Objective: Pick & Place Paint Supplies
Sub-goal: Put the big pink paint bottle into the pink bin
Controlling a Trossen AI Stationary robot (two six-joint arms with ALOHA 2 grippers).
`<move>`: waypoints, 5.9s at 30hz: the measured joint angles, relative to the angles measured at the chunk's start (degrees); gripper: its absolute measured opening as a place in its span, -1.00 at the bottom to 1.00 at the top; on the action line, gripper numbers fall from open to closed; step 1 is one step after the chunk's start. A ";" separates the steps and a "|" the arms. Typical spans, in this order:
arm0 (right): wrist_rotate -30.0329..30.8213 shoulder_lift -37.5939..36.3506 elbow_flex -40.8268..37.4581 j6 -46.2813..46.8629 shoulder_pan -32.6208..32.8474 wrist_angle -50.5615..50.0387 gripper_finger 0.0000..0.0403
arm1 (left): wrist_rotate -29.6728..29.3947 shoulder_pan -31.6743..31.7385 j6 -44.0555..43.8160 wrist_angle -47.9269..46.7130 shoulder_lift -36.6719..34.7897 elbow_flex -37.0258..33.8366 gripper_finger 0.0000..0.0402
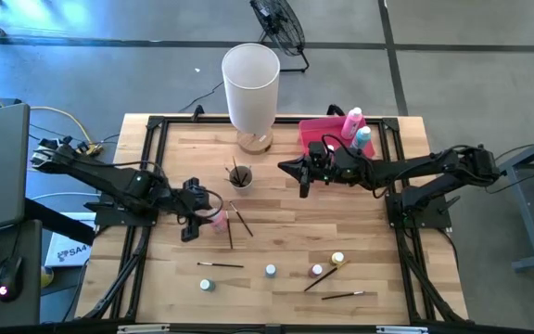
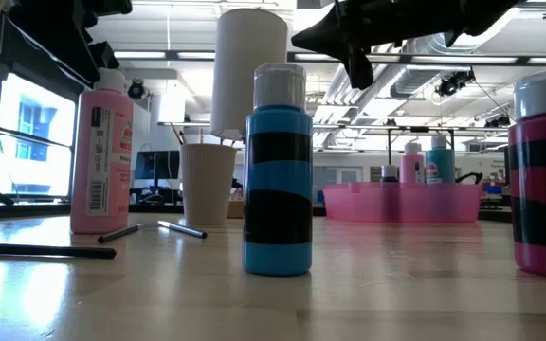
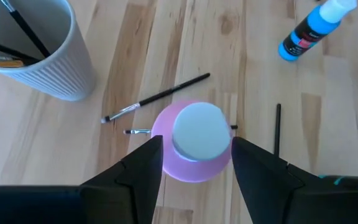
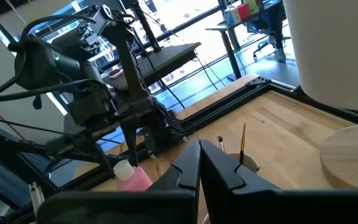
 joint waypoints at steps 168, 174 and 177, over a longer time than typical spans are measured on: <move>-24.70 -17.31 0.00 -4.23 0.04 -24.50 -0.99 | -9.34 13.86 4.02 18.64 44.24 35.03 -0.42; -24.72 -17.31 0.00 -5.38 0.04 -24.48 -0.99 | -9.36 14.05 3.91 18.73 45.09 35.01 -0.42; -24.72 -17.31 0.00 -5.94 0.04 -24.49 -0.99 | -9.35 14.03 3.85 18.75 45.06 35.01 -0.42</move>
